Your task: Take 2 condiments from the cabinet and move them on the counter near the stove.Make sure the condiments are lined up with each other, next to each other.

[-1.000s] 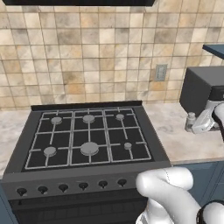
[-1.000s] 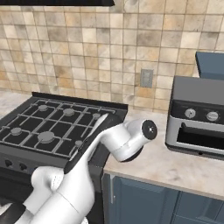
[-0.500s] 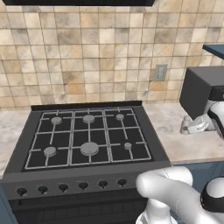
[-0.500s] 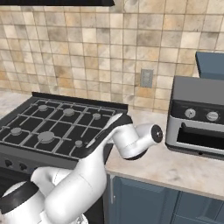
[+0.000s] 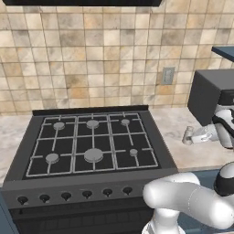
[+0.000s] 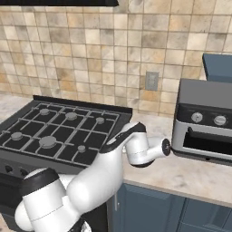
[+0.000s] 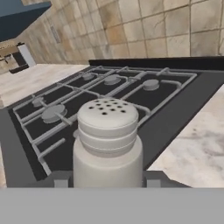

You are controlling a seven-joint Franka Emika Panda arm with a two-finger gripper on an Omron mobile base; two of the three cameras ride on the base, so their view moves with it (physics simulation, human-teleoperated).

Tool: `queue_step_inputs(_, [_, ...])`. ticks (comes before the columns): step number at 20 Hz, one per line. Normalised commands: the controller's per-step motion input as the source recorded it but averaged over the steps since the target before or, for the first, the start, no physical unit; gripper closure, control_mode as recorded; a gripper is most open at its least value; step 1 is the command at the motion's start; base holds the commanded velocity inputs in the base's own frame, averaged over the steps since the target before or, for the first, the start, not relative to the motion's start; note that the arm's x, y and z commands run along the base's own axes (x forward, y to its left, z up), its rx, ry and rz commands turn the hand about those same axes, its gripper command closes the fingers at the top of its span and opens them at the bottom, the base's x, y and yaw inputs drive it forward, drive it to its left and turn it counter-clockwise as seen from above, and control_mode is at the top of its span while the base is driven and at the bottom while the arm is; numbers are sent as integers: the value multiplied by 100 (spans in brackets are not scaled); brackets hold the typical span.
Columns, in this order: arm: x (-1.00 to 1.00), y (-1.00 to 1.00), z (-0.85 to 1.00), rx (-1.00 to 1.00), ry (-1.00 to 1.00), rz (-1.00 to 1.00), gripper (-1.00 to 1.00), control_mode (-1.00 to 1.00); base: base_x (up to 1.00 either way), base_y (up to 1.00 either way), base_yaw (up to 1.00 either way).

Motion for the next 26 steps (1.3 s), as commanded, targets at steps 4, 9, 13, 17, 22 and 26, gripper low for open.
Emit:
queue_step_inputs(4, [18,0,-23,0,0,8,100,-100,0,0,0])
queue_step_inputs(9, [8,0,-16,0,0,5,100,-100,0,0,0])
queue_step_inputs(13, [7,0,-19,0,0,4,100,-100,0,0,0])
queue_step_inputs(17, [7,2,-20,0,0,3,100,-100,0,0,0])
queue_step_inputs(22, [1,7,-18,-1,0,0,100,-100,0,0,0])
queue_step_inputs(26, [0,9,-19,-4,-3,0,100,-100,0,0,0])
